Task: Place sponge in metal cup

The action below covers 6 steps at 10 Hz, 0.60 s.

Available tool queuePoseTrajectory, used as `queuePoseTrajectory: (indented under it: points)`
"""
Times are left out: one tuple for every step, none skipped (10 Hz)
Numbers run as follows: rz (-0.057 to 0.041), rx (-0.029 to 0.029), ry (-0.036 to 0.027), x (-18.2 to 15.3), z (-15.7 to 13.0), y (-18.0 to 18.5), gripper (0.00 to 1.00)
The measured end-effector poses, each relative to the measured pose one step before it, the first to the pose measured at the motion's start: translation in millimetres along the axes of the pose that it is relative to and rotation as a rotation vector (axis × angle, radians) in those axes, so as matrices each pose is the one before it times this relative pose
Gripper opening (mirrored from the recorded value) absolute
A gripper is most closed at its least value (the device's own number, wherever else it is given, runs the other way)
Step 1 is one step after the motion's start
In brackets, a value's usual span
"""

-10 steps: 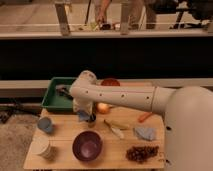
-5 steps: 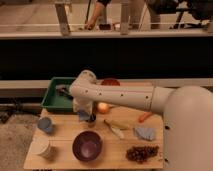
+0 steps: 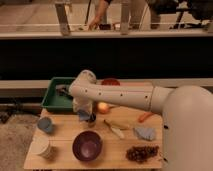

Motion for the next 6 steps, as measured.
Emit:
queuePoseTrajectory:
  points:
    - [0.00193, -0.00465, -0.00105, -0.40, 0.48, 0.30, 0.01]
    - [0.00076, -0.00435, -0.00156, -0.42, 0.44, 0.40, 0.00]
    - [-0.00023, 0.00232, -0.00823, 0.63, 0.03, 2.49, 0.00]
    - [-0.00177, 0.00272, -0.00727, 0.20, 0.13, 2.04, 0.00]
    - [-0.00918, 0.00910, -0.02161, -0.23, -0.24, 2.94, 0.00]
    - [-0.00966, 0.00127, -0.01306, -0.78, -0.34, 0.14, 0.00]
